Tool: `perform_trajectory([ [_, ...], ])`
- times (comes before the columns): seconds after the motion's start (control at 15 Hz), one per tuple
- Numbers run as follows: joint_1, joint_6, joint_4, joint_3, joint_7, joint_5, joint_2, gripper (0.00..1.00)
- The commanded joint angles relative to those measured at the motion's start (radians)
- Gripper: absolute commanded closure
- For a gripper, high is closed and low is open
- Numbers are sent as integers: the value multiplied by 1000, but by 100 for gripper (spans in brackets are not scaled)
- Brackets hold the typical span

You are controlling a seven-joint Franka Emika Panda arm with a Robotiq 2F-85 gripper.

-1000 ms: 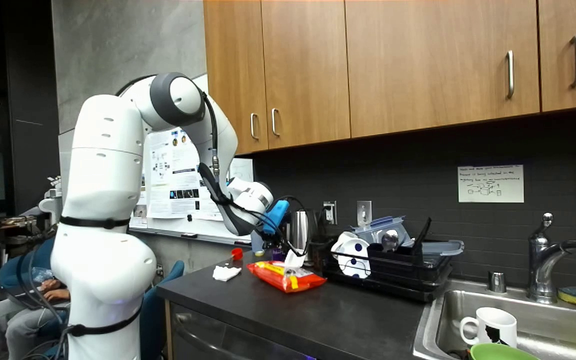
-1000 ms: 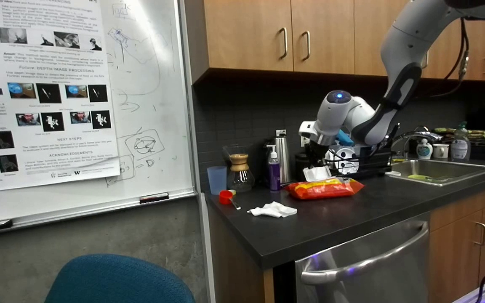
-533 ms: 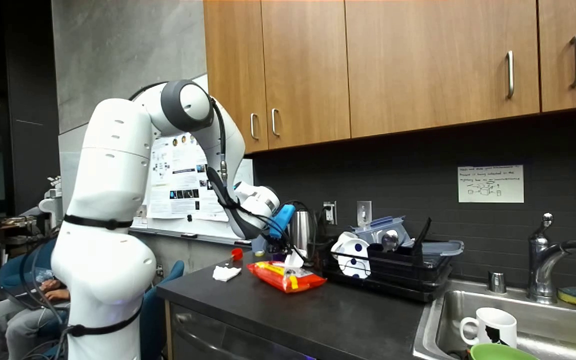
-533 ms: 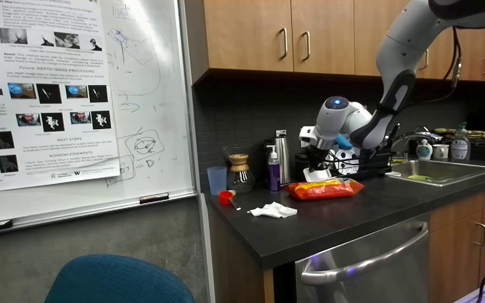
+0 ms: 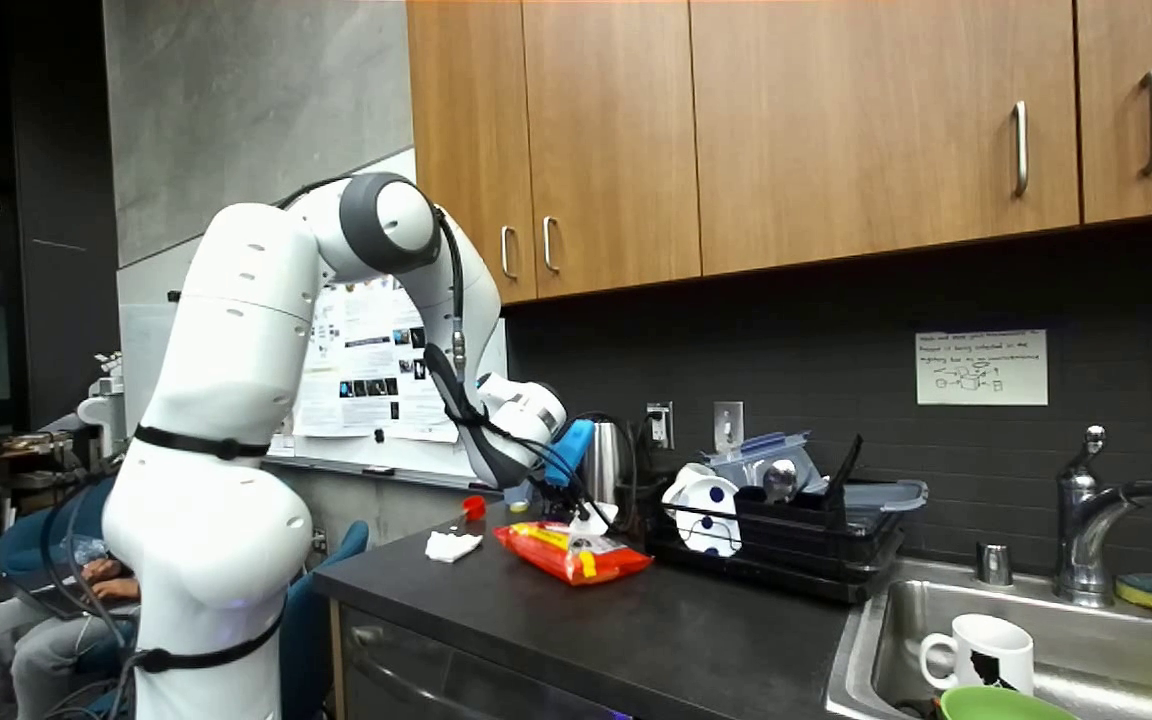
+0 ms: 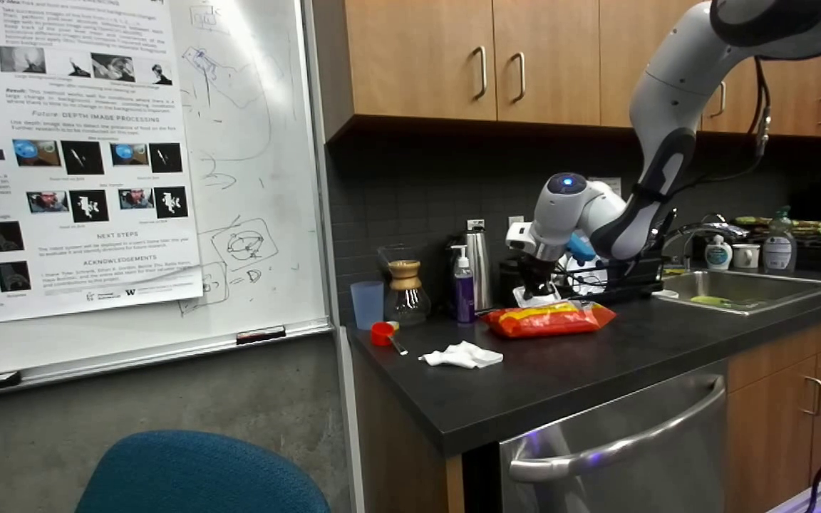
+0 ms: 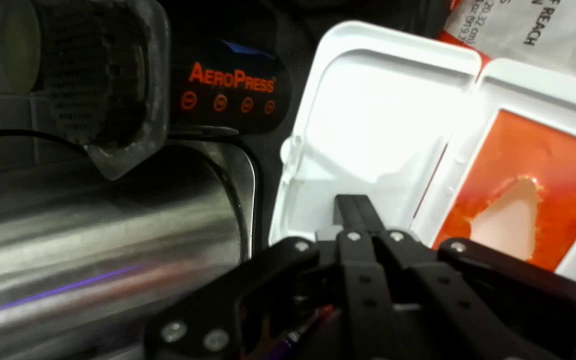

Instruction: Open the orange packet.

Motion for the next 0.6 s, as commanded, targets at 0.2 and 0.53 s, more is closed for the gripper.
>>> perform_trajectory([
  [0.2,2,6,36,-6,15,-32,38,100],
  [0.53,3,1,34,-5,14,-30,39,100],
])
